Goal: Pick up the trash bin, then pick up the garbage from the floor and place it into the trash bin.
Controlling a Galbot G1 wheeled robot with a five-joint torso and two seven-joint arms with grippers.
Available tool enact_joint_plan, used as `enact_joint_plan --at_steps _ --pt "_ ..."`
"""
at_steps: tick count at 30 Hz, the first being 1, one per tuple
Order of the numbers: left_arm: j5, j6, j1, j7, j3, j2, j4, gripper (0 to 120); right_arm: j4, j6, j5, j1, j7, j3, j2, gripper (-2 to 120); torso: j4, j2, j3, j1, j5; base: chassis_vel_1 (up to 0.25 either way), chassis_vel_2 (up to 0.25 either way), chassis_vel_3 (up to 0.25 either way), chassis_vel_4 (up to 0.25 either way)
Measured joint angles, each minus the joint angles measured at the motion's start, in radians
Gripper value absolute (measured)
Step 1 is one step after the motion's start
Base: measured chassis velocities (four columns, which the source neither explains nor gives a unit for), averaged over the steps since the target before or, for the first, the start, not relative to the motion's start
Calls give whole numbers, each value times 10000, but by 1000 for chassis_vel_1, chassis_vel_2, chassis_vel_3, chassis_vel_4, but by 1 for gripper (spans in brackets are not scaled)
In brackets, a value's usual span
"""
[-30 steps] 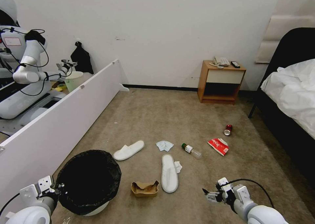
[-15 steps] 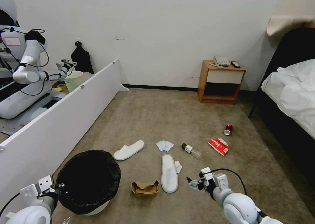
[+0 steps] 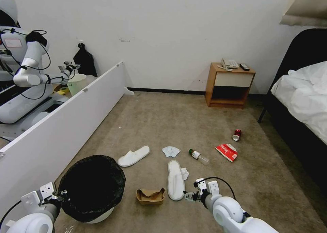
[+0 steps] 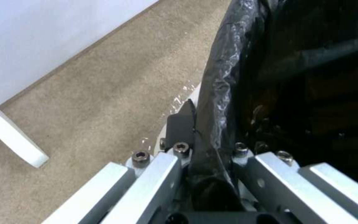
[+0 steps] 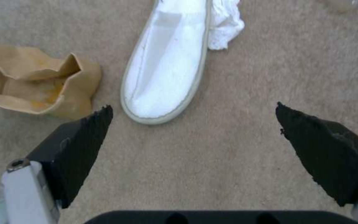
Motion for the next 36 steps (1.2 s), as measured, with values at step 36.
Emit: enact_joint_plan --at_steps 36 --pt "32 0 28 42 -46 -78 34 1 -2574 619 -2 2216 -495 -1319 2374 100 1 1 0 0 -1 0 0 0 0"
